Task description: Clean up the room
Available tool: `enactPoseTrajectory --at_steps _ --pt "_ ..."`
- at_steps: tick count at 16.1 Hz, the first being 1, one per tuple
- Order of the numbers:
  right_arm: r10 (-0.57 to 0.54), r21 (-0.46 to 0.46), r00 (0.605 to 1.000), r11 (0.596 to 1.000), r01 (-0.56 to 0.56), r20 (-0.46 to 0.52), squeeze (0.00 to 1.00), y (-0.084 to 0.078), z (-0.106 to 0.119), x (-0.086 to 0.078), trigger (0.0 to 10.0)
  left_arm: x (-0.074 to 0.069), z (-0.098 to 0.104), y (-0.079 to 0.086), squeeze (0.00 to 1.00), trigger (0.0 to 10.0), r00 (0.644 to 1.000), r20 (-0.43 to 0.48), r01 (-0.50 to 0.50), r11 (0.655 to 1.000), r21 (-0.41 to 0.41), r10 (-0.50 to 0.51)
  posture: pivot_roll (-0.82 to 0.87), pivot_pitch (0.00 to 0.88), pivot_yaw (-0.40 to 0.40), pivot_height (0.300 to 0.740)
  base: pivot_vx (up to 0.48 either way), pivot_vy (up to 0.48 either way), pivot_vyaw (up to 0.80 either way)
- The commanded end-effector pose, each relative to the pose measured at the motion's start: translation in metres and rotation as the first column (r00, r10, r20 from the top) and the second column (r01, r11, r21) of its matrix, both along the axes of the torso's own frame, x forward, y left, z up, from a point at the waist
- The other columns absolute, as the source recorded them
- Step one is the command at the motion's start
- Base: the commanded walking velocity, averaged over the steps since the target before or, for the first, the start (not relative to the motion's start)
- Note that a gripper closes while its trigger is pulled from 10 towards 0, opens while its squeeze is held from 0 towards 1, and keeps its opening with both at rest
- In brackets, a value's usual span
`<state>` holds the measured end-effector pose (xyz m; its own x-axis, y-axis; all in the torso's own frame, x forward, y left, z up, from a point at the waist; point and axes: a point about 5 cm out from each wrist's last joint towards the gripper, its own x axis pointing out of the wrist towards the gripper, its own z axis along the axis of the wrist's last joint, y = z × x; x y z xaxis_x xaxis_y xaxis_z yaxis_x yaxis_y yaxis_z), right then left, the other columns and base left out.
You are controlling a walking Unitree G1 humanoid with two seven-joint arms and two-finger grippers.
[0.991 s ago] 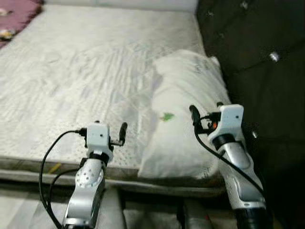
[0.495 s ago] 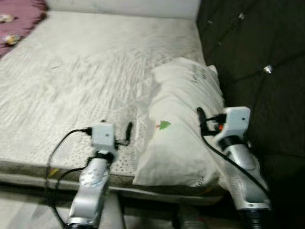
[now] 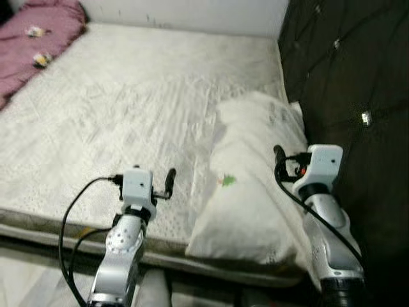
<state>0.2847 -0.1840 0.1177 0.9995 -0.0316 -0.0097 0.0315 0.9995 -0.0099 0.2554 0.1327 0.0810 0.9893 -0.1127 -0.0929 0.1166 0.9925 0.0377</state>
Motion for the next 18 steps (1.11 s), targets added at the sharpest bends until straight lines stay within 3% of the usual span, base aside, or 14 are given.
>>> enactPoseTrajectory --at_steps 1,12,18 --pt "0.005 0.000 1.000 1.000 -0.005 -0.005 0.00 0.003 0.001 0.003 10.0 0.000 0.000 0.003 0.00 10.0 1.000 0.002 -0.004 1.000 0.013 0.004 -0.03 0.000 0.000 0.731 0.000 0.000 0.00" --pt "-0.036 -0.013 0.998 0.999 0.035 -0.055 0.00 0.004 -0.011 -0.004 10.0 -0.001 -0.003 0.004 0.00 10.0 1.000 -0.027 -0.012 1.000 -0.015 0.011 -0.02 0.000 -0.008 0.740 0.000 0.000 0.00" --pt "-0.027 0.024 0.998 0.999 0.028 -0.054 0.00 0.008 -0.010 0.004 10.0 0.002 -0.001 0.002 0.00 10.0 1.000 -0.027 -0.005 0.999 -0.033 0.004 -0.02 0.000 -0.004 0.740 0.000 0.445 -0.20"
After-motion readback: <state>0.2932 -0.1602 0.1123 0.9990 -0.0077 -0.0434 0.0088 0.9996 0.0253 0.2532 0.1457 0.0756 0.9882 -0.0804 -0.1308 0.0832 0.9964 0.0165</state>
